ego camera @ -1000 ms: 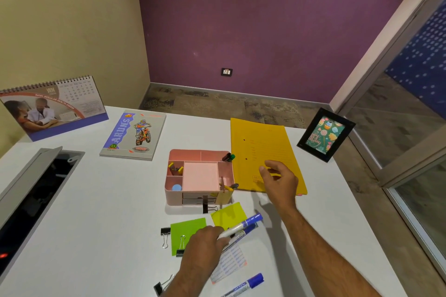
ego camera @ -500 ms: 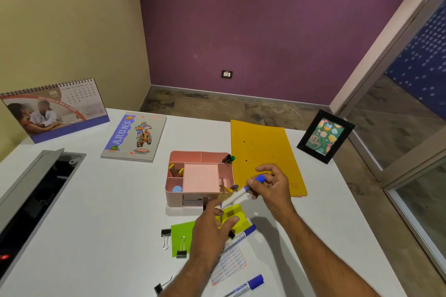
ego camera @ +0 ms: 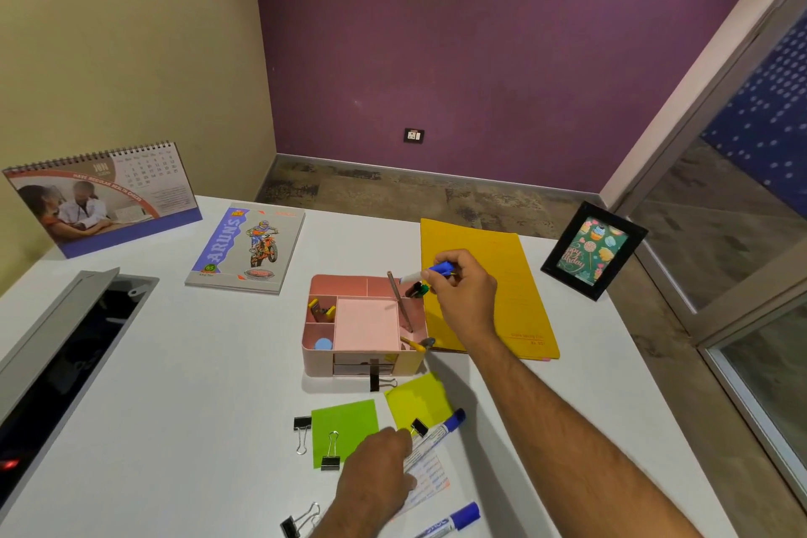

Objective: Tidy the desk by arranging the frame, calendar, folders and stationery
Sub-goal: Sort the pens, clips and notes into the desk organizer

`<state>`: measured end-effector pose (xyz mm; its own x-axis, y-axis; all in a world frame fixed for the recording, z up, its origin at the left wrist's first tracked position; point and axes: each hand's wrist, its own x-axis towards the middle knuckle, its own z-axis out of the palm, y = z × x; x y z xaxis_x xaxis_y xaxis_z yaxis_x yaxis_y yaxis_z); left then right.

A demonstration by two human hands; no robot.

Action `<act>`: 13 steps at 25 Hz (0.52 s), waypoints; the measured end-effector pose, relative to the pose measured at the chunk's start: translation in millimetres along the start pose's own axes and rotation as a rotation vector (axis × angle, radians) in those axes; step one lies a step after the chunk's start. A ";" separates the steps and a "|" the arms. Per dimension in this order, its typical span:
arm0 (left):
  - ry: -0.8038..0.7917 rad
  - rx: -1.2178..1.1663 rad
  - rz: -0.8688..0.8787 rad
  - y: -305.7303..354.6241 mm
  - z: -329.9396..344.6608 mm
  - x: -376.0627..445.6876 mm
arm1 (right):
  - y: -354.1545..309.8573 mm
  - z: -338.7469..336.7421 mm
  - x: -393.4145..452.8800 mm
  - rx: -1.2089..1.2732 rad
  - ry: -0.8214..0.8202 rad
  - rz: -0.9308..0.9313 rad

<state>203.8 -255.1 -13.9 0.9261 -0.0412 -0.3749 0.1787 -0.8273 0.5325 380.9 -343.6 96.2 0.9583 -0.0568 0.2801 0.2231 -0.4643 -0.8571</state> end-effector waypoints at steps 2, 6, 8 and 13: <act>0.013 -0.006 0.003 -3.0 2.6 0.8 | 2.9 8.7 0.9 -0.104 -0.051 0.016; 0.055 -0.009 0.012 -7.7 6.2 2.4 | 9.2 20.7 0.9 -0.181 -0.145 0.084; 0.069 -0.027 0.014 -10.2 8.1 3.2 | 11.9 22.1 1.3 -0.192 -0.176 0.085; 0.125 -0.118 0.001 -13.1 4.9 5.4 | 25.8 7.9 -4.8 -0.130 -0.132 0.080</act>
<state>204.8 -247.2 -26.6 0.9590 0.0341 -0.2814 0.2091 -0.7553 0.6212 383.5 -348.4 69.3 0.9890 0.0143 0.1471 0.1285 -0.5739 -0.8087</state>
